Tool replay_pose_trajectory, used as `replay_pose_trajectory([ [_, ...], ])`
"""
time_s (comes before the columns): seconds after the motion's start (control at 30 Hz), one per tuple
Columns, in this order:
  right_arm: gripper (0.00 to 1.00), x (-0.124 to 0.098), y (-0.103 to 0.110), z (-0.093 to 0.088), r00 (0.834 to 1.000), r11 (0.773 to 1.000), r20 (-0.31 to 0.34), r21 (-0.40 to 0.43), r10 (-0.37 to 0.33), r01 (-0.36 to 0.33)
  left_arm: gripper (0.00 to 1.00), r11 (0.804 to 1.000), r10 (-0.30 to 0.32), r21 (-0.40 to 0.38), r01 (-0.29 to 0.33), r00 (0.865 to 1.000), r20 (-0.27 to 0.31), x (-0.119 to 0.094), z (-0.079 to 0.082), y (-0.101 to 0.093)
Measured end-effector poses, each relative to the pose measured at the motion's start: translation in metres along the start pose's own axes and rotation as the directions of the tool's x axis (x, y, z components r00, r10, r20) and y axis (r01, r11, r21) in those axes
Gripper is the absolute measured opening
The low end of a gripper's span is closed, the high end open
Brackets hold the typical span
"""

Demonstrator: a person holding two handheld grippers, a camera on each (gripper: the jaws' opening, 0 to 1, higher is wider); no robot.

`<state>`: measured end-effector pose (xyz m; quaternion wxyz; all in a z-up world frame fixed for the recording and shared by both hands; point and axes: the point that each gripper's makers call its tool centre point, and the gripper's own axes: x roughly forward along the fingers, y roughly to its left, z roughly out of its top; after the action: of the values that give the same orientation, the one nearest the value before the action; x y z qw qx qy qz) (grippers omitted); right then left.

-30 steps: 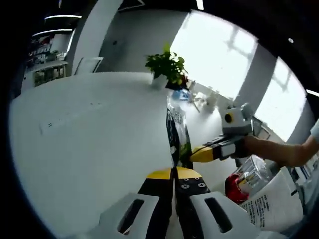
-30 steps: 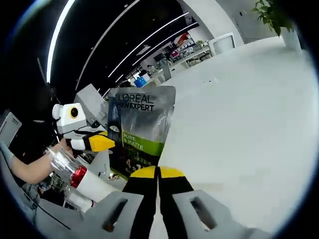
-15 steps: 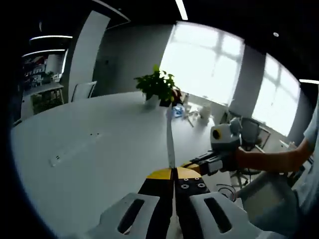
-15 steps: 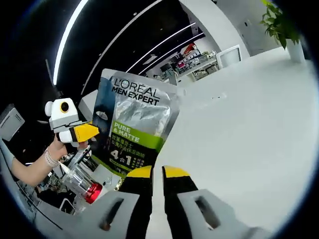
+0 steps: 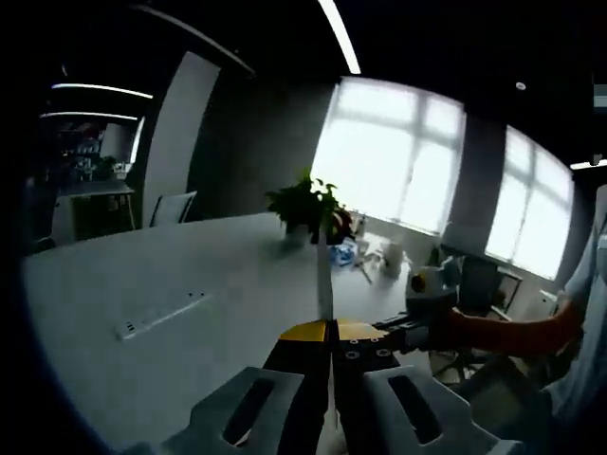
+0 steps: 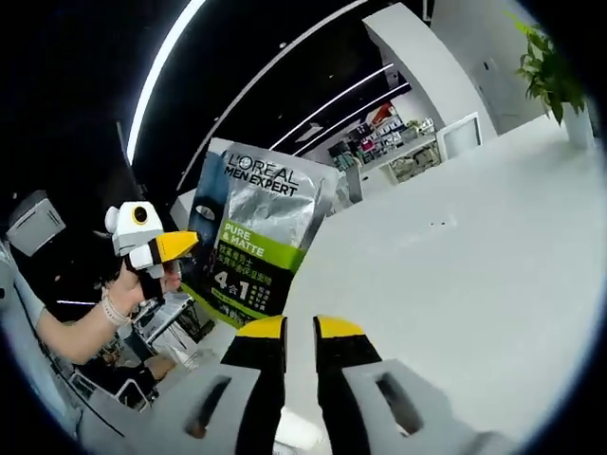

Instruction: Arrange the skincare products in the storage area until every visible bottle or jar stands upright without overlapping.

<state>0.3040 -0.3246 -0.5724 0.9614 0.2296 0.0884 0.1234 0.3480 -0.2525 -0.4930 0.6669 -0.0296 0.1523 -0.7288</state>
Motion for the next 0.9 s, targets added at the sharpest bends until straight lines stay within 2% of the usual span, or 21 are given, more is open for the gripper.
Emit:
replay_pose_trajectory([
  [0.17, 0.14, 0.008, 0.03, 0.023, 0.995, 0.995, 0.044, 0.011, 0.094, -0.094, 0.0, 0.999, 0.003, 0.044, -0.005, 0.999, 0.041, -0.012, 0.023, -0.012],
  [0.3, 0.17, 0.012, 0.045, 0.027, 0.99, 0.991, 0.047, -0.004, 0.132, -0.132, 0.0, 0.998, -0.031, 0.057, 0.027, 0.997, 0.073, -0.021, 0.036, -0.028],
  [0.4, 0.18, 0.013, 0.06, 0.03, 0.981, 0.983, 0.071, 0.021, 0.181, -0.183, 0.0, 0.997, -0.051, 0.063, 0.045, 0.995, 0.091, -0.027, 0.043, -0.038],
  [0.57, 0.14, 0.007, 0.087, 0.037, 0.959, 0.963, 0.101, 0.031, 0.265, -0.269, 0.0, 0.995, -0.074, 0.07, 0.066, 0.991, 0.115, -0.041, 0.05, -0.05],
  [0.77, 0.08, 0.005, 0.104, 0.033, 0.954, 0.957, 0.081, 0.001, 0.29, -0.291, 0.0, 0.995, -0.091, 0.053, 0.084, 0.986, 0.142, -0.056, 0.051, -0.061],
  [0.9, 0.05, 0.004, 0.118, 0.028, 0.941, 0.944, 0.082, 0.01, 0.327, -0.329, 0.0, 0.995, -0.1, 0.039, 0.094, 0.982, 0.163, -0.064, 0.051, -0.067],
])
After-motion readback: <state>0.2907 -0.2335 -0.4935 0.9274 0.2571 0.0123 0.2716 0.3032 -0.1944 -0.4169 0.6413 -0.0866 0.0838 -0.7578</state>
